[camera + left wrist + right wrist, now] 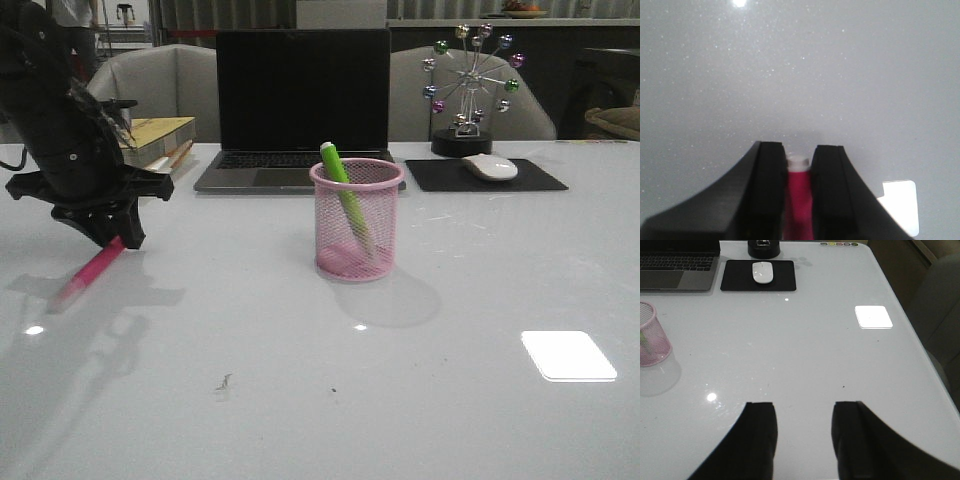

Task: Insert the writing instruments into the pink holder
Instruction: 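Lower the left gripper onto the pink highlighter and close on it, then lift the pink highlighter with the left gripper over the pink holder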

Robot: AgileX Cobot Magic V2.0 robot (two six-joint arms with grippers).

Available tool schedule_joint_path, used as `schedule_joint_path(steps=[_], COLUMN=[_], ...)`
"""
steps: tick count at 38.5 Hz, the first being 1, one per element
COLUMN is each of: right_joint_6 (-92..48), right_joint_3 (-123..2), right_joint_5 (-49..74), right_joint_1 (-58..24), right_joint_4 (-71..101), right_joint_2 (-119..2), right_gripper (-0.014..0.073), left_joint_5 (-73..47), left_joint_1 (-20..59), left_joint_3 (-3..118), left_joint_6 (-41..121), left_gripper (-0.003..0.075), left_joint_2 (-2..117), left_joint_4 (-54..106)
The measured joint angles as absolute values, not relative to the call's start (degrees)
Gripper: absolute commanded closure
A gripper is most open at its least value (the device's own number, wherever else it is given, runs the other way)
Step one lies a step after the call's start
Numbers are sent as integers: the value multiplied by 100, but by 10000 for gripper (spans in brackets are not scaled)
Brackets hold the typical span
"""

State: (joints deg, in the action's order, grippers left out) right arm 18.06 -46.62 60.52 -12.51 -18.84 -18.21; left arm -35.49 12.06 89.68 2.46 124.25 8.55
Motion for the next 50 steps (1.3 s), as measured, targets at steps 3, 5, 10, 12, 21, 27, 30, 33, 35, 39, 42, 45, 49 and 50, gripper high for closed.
schedule_joint_path(steps=[3, 5, 10, 12, 21, 27, 30, 33, 35, 39, 42, 45, 49, 50], right_joint_6=[1806, 1806, 1806, 1806, 1806, 1806, 1806, 1806, 1806, 1806, 1806, 1806, 1806, 1806], right_joint_3=[-4662, -4662, -4662, -4662, -4662, -4662, -4662, -4662, -4662, -4662, -4662, -4662, -4662, -4662], right_joint_5=[6052, 6056, 6056, 6056, 6056, 6056, 6056, 6056, 6056, 6056, 6056, 6056, 6056, 6056], right_joint_1=[-1251, -1251, -1251, -1251, -1251, -1251, -1251, -1251, -1251, -1251, -1251, -1251, -1251, -1251], right_joint_4=[-1884, -1884, -1884, -1884, -1884, -1884, -1884, -1884, -1884, -1884, -1884, -1884, -1884, -1896], right_joint_2=[-1821, -1821, -1821, -1821, -1821, -1821, -1821, -1821, -1821, -1821, -1821, -1821, -1821, -1821], right_gripper=[201, 201, 201, 201, 201, 201, 201, 201, 201, 201, 201, 201, 201, 201], left_joint_5=[-3501, -3490, -3395, -3347, -3499, -3538, -3410, -3215, -3009, -2580, -2205, -1821, -1276, -1122], left_joint_1=[1232, 1241, 1264, 1275, 1297, 1364, 1417, 1486, 1552, 1697, 1876, 2118, 2510, 2582], left_joint_3=[8968, 8968, 8968, 8968, 9217, 9532, 9759, 9942, 10044, 10139, 10153, 10153, 10153, 10153], left_joint_6=[246, 246, 246, 246, 246, 246, 246, 246, 246, 246, 246, 246, 246, 246], left_gripper=[628, 628, 628, 628, 628, 628, 628, 628, 628, 627, 627, 627, 627, 627], left_joint_2=[12424, 12424, 12436, 12447, 12481, 12469, 12382, 12243, 12132, 11907, 11749, 11620, 11534, 11508], left_joint_4=[855, 855, 903, 966, 1395, 1480, 1493, 1502, 1502, 1502, 1502, 1514, 1535, 1535])
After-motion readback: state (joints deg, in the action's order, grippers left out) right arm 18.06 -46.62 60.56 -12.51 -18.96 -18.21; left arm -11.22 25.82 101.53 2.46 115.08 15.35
